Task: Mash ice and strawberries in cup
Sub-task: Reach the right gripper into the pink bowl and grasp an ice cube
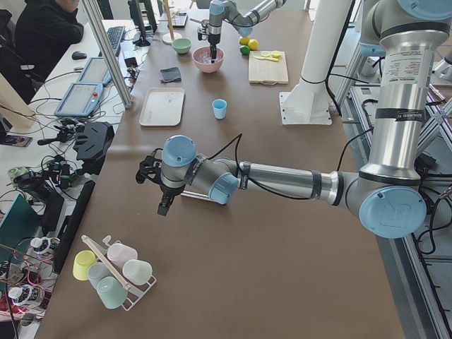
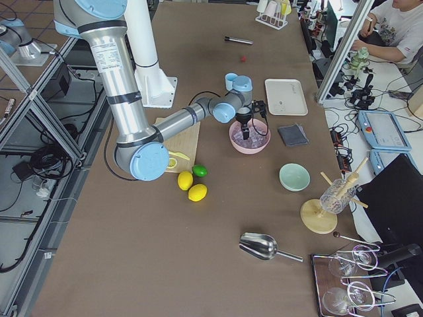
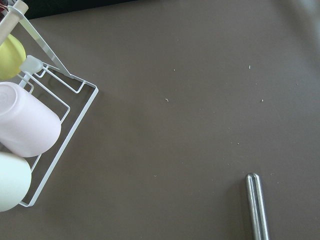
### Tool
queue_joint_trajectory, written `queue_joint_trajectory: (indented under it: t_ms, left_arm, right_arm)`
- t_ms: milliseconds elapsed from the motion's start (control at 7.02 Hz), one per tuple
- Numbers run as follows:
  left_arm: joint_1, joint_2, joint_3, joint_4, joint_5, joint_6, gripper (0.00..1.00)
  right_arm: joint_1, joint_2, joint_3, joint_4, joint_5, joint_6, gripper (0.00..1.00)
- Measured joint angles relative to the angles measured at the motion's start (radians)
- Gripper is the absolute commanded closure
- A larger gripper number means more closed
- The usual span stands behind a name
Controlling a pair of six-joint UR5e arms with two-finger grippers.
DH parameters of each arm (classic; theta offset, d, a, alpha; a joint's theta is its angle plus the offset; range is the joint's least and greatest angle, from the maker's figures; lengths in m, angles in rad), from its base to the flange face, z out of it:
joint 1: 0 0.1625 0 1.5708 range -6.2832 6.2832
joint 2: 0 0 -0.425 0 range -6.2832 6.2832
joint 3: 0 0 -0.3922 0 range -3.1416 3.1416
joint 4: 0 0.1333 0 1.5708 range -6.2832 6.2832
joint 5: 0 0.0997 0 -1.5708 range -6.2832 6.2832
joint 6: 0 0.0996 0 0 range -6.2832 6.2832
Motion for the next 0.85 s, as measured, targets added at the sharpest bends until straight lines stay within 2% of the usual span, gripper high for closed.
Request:
queue_joint_trajectory:
  t_ms: [427, 570, 854]
  left_arm:
    - [0.000, 0.000, 0.006, 0.000, -0.001, -0.001, 0.03]
    - [-0.001, 0.000, 0.007, 0.000, -0.001, 0.000, 0.03]
    - [0.000, 0.000, 0.007, 0.000, -0.001, -0.001, 0.03]
  right_arm:
    - [-0.005, 0.006, -0.013, 0.000, -0.003, -0.001, 0.23]
    - [-0.005, 0.007, -0.019, 0.001, -0.006, -0.002, 0.32]
    - [-0.005, 0.008, -0.022, 0.001, -0.010, -0.002, 0.57]
